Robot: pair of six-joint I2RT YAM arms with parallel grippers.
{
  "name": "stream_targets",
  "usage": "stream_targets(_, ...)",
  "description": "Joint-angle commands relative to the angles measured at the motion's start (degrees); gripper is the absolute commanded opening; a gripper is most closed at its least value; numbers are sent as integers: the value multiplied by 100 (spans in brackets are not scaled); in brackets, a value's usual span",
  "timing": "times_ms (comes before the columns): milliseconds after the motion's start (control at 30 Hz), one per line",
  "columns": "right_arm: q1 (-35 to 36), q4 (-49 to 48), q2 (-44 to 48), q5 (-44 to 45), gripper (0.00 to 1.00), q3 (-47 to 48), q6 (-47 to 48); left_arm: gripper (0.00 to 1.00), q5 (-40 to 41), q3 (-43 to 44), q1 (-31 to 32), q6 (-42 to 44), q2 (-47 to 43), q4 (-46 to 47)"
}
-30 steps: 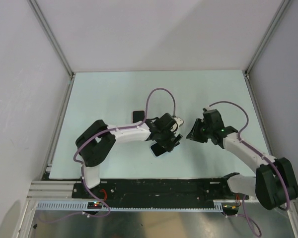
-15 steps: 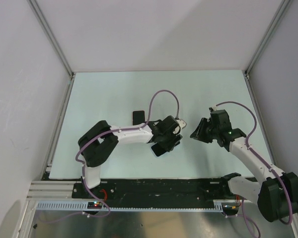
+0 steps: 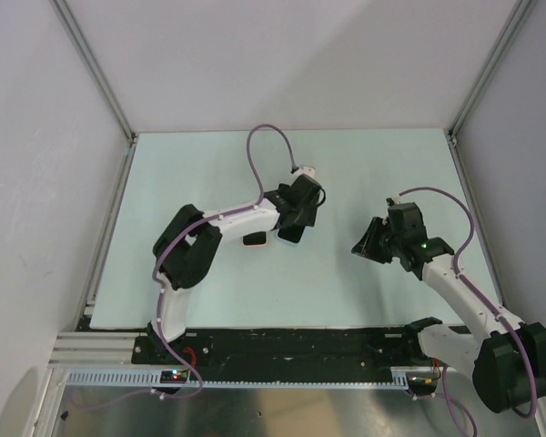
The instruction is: Put the phone into the phone case
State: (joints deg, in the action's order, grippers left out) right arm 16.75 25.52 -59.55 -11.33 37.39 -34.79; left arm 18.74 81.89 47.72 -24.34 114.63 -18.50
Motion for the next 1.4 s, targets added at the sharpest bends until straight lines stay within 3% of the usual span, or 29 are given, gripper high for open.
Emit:
stream_targets(0, -18, -13, -62, 58, 30, -57, 120, 34, 874, 642, -163, -976, 376, 26)
stream_targets(267, -14, -66, -174, 33, 30, -100, 146, 33, 1220, 947, -199, -2401, 598, -528)
stream_targets(467, -14, -111, -245, 24, 34, -108, 148, 42, 1226, 659, -177, -3003, 365, -621)
stream_targets(533, -21, -122, -253, 28, 37, -109, 154, 47, 1168, 630, -178, -2997, 312, -620)
stream_targets(633, -18, -142, -254, 22, 45, -109, 157, 63, 1074, 629, -176, -2874, 225, -620)
stream_targets(733, -15, -162, -228, 18, 58, -109, 165, 83, 1032, 600, -175, -2703, 42, -612)
stream_targets(833, -16, -224, -177, 0, 71, -109, 162, 97, 1048, 598, -145, -2397, -187, -614)
stream_targets(1067, -21, -287, -77, 25, 79, 7, 137, 100, 1049, 380, -38, -1629, -1176, -603)
stream_targets(1367, -5, -523, 257, -12, 79, 135, -28, 100, 790, -1221, -71, -1271, -3391, -537)
